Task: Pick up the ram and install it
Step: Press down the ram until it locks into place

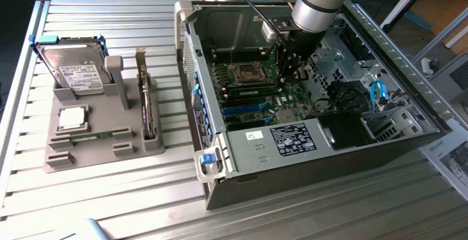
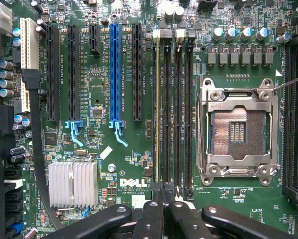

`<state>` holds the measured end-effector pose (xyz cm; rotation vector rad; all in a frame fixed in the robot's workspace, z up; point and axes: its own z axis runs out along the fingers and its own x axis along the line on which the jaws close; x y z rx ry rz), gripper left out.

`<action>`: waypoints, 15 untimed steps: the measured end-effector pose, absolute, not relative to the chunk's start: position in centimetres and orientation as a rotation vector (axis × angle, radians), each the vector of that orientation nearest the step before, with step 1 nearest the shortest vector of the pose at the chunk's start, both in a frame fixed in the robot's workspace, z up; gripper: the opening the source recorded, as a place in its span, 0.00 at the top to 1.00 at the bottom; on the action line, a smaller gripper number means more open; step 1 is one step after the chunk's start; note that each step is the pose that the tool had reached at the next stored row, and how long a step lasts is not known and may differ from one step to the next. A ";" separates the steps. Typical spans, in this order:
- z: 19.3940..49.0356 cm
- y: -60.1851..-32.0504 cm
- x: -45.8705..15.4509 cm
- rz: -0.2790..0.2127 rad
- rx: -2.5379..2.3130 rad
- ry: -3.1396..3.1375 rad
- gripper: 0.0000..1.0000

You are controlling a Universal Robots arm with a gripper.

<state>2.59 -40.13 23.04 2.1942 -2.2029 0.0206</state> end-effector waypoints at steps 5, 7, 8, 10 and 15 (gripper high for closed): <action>23.3 -40.1 2.6 0.020 2.195 -2.203 0.90; 23.6 -40.1 2.6 0.020 2.194 -2.203 0.90; 23.8 -40.1 2.6 0.020 2.194 -2.203 0.90; 24.1 -40.1 2.6 0.020 2.194 -2.203 0.90; 24.2 -40.1 2.3 0.021 2.194 -2.203 0.90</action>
